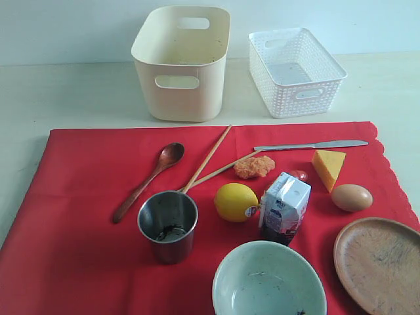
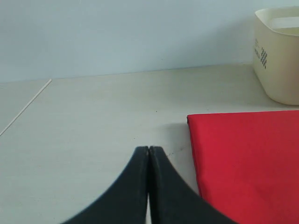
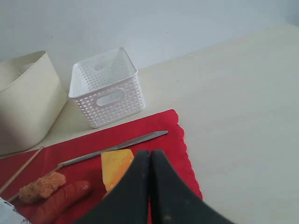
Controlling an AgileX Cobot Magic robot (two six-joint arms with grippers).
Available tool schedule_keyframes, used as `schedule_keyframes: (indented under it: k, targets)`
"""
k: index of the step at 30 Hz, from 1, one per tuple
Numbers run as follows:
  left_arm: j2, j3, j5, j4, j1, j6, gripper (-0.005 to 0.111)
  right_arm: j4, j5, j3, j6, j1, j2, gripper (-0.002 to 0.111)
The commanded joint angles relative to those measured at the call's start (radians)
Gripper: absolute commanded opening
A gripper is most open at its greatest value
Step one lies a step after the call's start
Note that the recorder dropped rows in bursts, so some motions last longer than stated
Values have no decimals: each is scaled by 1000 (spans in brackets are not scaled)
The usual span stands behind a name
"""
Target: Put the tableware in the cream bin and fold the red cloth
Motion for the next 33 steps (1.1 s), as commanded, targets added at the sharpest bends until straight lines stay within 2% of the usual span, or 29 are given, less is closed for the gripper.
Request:
schedule_keyframes:
  k: [1, 9, 15, 17, 19, 23, 28, 30, 33]
  targets:
    - [-6, 0, -6, 4, -6, -7, 1, -8, -18, 4, -2, 0, -6, 0]
    - [-6, 0, -6, 4, -6, -7, 1, -8, -52, 4, -2, 0, -6, 0]
    - [-6, 0, -6, 4, -6, -7, 1, -8, -275, 4, 0, 0, -6, 0]
    - [-6, 0, -6, 4, -6, -7, 1, -8, -443, 4, -3, 0, -6, 0]
    - [-6, 0, -6, 4, -6, -7, 1, -8, -525, 4, -3, 0, -6, 0]
    - [-6, 0, -6, 4, -6, -7, 1, -8, -538, 4, -3, 0, -6, 0]
    - [-6, 0, -6, 4, -6, -7, 1, -8, -685, 4, 78, 0, -6, 0]
    - [-6, 0, -6, 4, -6, -7, 1, -8, -734, 4, 204, 0, -6, 0]
    - [-6, 0, -6, 4, -6, -7, 1, -8, -729, -9, 254, 0, -6, 0]
